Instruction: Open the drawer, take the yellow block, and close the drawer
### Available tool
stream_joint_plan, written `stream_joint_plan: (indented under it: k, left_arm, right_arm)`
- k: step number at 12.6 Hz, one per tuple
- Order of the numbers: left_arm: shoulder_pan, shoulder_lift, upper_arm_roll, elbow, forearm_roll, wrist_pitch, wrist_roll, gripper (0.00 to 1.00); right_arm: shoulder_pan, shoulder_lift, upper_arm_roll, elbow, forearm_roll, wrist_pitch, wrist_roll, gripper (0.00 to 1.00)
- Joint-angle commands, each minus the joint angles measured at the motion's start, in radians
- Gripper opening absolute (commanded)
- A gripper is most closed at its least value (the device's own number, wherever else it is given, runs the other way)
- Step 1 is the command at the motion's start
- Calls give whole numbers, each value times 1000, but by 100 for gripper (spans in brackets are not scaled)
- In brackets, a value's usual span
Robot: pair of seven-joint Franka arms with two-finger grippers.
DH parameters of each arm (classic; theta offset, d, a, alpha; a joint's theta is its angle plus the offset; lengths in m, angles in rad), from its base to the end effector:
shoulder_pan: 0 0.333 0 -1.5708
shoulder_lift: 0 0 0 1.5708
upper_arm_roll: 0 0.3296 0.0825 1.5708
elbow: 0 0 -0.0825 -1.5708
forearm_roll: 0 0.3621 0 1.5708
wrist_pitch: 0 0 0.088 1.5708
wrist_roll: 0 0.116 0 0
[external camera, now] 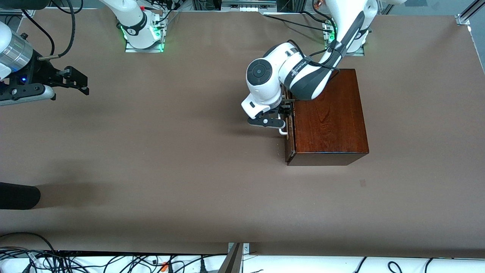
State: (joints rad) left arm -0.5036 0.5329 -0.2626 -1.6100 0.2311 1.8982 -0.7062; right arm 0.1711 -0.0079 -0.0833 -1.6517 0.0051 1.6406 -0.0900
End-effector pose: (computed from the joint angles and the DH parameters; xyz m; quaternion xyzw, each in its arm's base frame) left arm 0.4928 -0.4184 0.3236 -0.9907 0.0691 0.0575 0.1018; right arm 0.5326 0.0473 0.6028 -0.9961 -0.0886 0.0016 0.0029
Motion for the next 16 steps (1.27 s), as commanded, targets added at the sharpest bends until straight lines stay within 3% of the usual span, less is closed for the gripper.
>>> stream_joint_plan:
  k: [1, 12, 16]
  left_arm:
    - [-23, 1, 5, -36, 30, 28, -42, 100]
    - [-38, 10, 3, -50, 25, 47, -48, 100]
    - [-42, 12, 0, -36, -50, 116, -48, 100]
  right_arm:
    - [1, 8, -1, 18, 10, -15, 10, 100]
    - [-1, 8, -1, 18, 10, -15, 9, 100]
    - [-1, 8, -1, 20, 10, -13, 7, 100]
